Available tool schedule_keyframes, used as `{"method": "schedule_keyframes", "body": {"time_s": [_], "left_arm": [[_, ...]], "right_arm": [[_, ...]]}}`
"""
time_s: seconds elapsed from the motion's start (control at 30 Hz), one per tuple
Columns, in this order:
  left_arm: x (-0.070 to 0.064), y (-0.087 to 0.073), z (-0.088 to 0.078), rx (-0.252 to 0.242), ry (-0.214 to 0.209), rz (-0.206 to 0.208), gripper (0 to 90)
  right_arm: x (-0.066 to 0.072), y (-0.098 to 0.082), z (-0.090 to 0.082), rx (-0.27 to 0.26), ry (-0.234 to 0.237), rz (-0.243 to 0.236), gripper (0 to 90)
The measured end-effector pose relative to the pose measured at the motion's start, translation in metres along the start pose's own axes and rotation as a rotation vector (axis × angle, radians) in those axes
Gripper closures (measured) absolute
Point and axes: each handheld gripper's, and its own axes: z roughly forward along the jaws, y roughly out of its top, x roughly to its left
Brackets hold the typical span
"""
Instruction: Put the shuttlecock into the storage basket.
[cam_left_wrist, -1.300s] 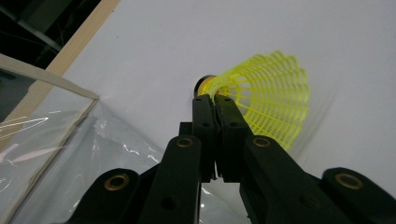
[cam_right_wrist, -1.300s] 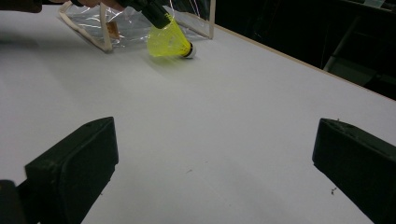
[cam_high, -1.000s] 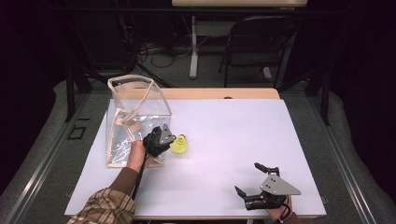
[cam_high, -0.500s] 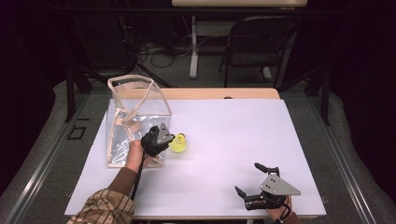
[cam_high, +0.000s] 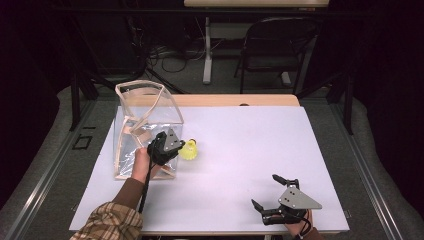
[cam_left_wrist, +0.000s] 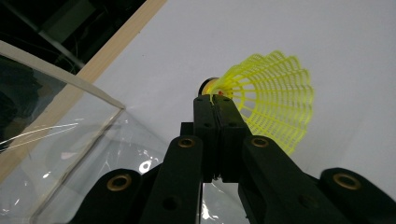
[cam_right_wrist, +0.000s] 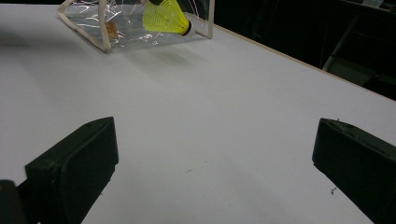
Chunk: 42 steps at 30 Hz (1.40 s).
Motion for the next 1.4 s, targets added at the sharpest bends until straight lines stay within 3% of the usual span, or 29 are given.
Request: {"method": "schedule_keyframes", "body": {"time_s": [1.13,1.4], "left_arm": [[0.012,0.015,-0.019,-0.053,0.021,-0.022,89.2],[0.015,0.023,-0.022,-0.061,0.028,-0.010,89.2]], "right_arm": [[0.000,0.000,0.000,-0.004,-0.008,-0.005,0.0],[0.000,0.000,0.000,-0.004,-0.008,-0.005,0.0]]}}
